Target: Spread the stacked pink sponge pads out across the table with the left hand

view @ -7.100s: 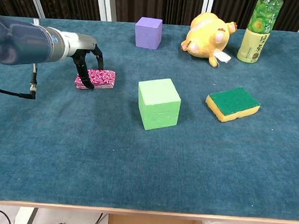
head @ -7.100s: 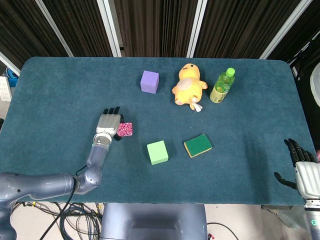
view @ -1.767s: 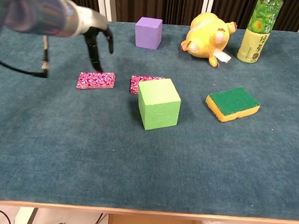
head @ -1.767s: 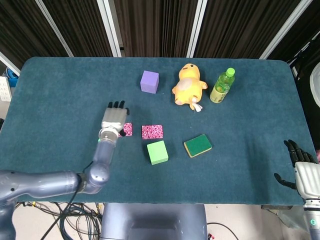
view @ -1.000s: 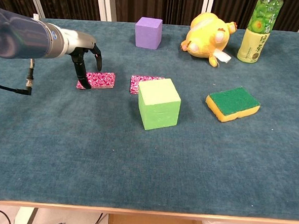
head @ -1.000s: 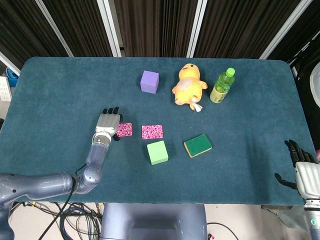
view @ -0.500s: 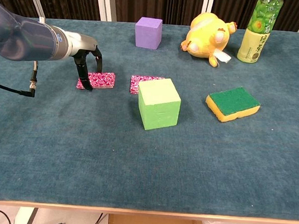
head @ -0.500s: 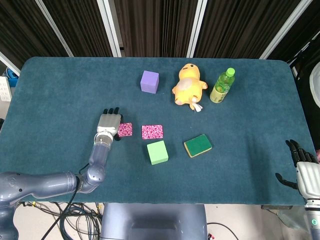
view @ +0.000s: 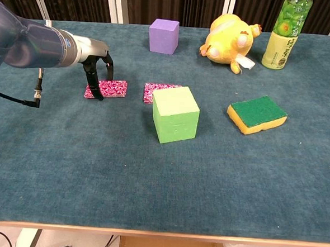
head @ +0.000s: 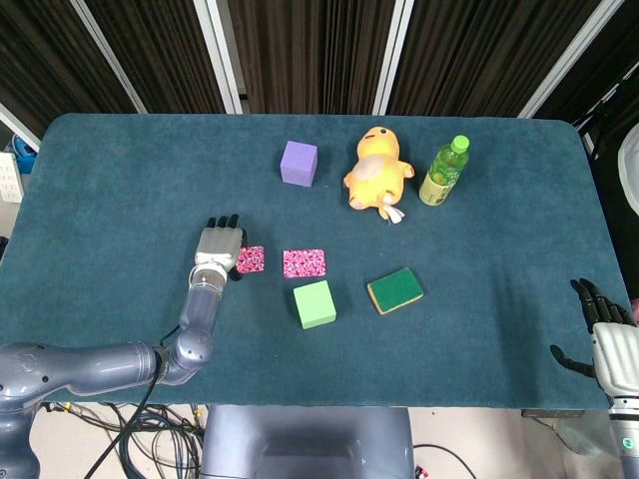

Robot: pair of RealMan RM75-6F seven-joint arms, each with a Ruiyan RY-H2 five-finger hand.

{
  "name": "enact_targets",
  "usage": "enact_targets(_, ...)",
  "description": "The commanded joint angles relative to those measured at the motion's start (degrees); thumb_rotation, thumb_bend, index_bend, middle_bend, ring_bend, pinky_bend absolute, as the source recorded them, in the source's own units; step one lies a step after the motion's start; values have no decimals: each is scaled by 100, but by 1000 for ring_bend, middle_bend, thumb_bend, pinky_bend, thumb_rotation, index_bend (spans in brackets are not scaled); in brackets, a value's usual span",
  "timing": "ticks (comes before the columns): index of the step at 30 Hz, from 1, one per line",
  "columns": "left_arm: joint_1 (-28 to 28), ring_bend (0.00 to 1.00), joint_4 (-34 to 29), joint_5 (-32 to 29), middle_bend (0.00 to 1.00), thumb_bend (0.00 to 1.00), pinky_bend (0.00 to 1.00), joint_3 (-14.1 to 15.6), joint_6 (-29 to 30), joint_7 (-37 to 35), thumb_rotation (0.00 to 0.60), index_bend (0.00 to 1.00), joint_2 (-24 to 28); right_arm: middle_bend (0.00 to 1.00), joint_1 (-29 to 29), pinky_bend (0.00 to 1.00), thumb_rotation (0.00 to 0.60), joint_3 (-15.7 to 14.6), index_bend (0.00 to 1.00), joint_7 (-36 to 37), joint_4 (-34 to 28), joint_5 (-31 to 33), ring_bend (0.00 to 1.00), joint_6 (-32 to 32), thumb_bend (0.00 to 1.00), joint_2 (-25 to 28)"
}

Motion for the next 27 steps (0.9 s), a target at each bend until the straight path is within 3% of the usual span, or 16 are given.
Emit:
enact_targets(1,-4,0,6,-2,97,195,0,-5,7,-4,600,422,-3,74,1,217,600,-2,4,-1,0,1,159,-6,187,0)
enact_targets(27,1,0,30,-40,126,225,0,-32,59,-12,600,460,-4,73,-2,217,600,3,4,1,-9,11,159,-4,187,10)
